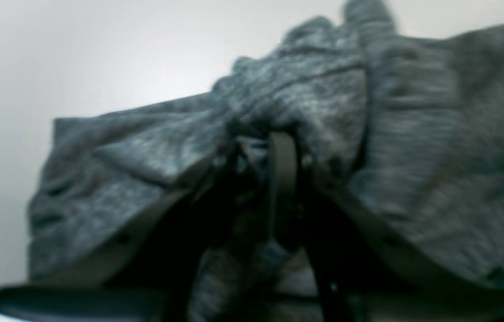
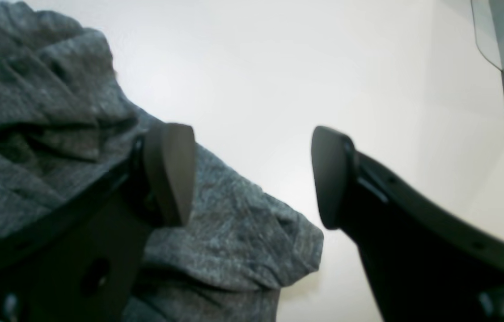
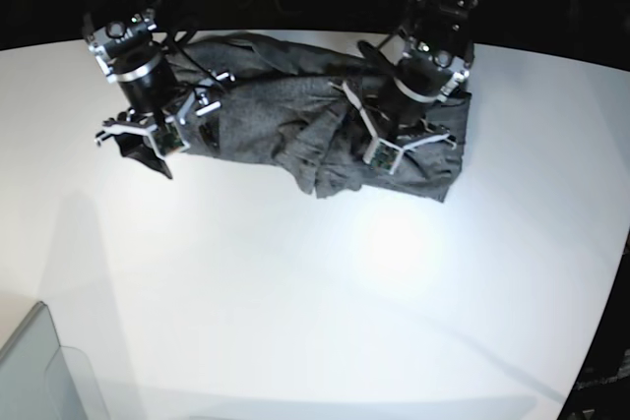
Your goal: Layout the t-shirt on the table in an organized manner, then fold the t-shirt properly
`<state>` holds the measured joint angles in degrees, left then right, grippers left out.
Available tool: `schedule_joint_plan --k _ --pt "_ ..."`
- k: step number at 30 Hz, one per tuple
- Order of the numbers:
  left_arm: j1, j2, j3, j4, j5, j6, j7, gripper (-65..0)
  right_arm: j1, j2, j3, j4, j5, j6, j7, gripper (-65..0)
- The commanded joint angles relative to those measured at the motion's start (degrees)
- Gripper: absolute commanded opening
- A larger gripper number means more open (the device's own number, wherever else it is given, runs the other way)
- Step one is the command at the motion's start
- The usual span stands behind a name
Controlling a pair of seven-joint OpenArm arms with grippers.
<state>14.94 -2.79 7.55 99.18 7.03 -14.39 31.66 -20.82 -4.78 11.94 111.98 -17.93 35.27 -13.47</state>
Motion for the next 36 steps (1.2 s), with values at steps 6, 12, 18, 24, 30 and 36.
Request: schedule_joint_plan --k 6,12,18,24,30,36 --pt "0.58 -2.71 8.49 8.30 -0.48 -0.16 -1.20 -52.9 -0.24 -0.10 1.99 1.20 0.83 -0.06 1.56 -24.0" --pt "0.67 -10.36 18.78 11.99 -0.48 0.11 -1.20 -52.9 -1.12 -0.10 3.31 1.20 0.83 -0.06 1.74 -24.1" --pt "3.57 -8.07 7.17 12.87 -0.57 0.37 -1.37 -53.0 -0.94 -1.33 6.82 1.29 0.83 -0.06 2.00 -24.0" --pt "0.84 5.73 -11.38 12.25 -0.57 -0.16 -1.29 -52.8 -1.73 -1.86 6.91 1.29 0.83 -0.06 2.00 -23.9" --pt "-7.51 9.95 -11.73 5.40 0.05 0.28 -0.67 -52.8 -2.26 -2.04 6.47 1.20 0.83 -0.06 2.09 -23.9" --pt "-10.41 9.60 -7.68 -6.03 0.05 -0.07 -0.67 -52.8 -2.26 -1.77 6.82 1.20 0.83 -0.06 1.74 -23.9"
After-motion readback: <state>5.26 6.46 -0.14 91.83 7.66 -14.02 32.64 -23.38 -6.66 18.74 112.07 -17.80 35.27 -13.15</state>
